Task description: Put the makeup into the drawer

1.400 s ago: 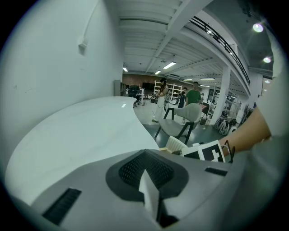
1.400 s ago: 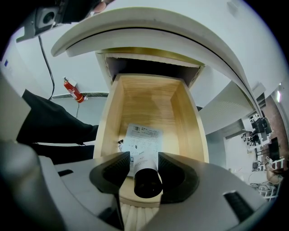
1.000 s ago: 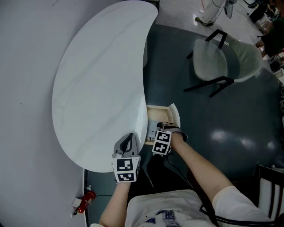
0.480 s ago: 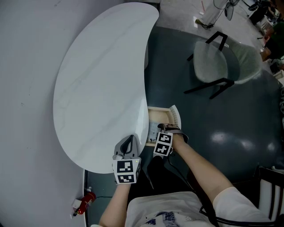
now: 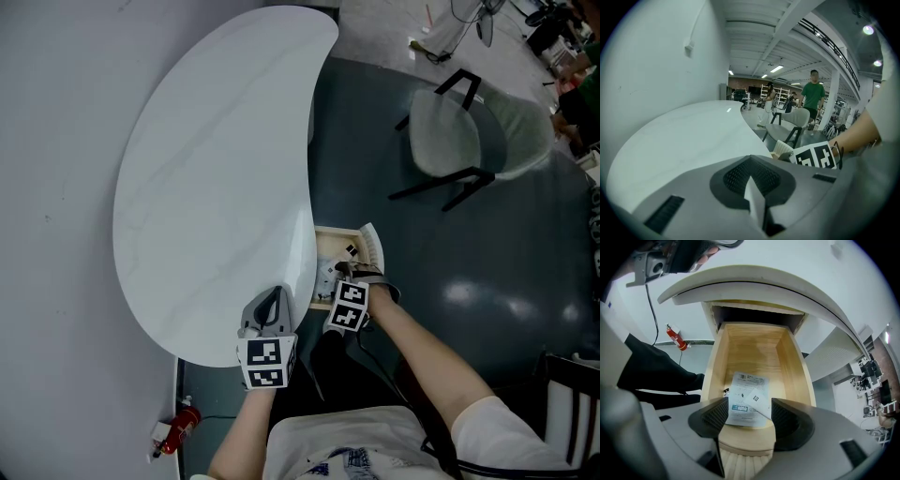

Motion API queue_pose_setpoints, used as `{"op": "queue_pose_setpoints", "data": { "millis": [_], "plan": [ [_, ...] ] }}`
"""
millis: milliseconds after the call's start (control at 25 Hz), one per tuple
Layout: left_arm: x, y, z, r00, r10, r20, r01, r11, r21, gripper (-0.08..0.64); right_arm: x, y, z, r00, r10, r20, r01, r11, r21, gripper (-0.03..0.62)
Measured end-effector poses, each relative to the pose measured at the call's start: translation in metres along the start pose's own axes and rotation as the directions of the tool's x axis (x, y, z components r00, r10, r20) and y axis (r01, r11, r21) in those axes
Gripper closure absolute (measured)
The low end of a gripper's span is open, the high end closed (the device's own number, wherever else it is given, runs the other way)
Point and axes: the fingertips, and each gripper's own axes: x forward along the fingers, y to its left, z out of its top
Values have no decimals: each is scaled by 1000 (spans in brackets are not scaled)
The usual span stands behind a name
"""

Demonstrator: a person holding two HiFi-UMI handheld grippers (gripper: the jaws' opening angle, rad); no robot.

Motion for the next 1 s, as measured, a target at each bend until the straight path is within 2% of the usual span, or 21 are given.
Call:
{"op": "queue_pose_setpoints", "data": {
  "millis": [360, 640, 800, 1000],
  "plan": [
    [-6, 10, 6, 1000, 1, 7, -1, 1000, 4, 518, -9, -4, 2, 1000, -12, 6, 12, 998, 64, 321],
    [-17, 12, 18, 999, -35, 25, 34, 999, 32, 518, -37, -10, 6, 998, -44, 35, 37, 984, 172, 321],
    [-28, 19, 30, 998, -52, 45, 50, 997, 55, 518, -64, -16, 15, 993, -93, 75, 68, 957, 282, 321],
    [-53, 35, 50, 995, -75, 72, 68, 993, 94, 518, -103, -21, 39, 978, -174, 118, 113, 907, 405, 321]
  ]
}}
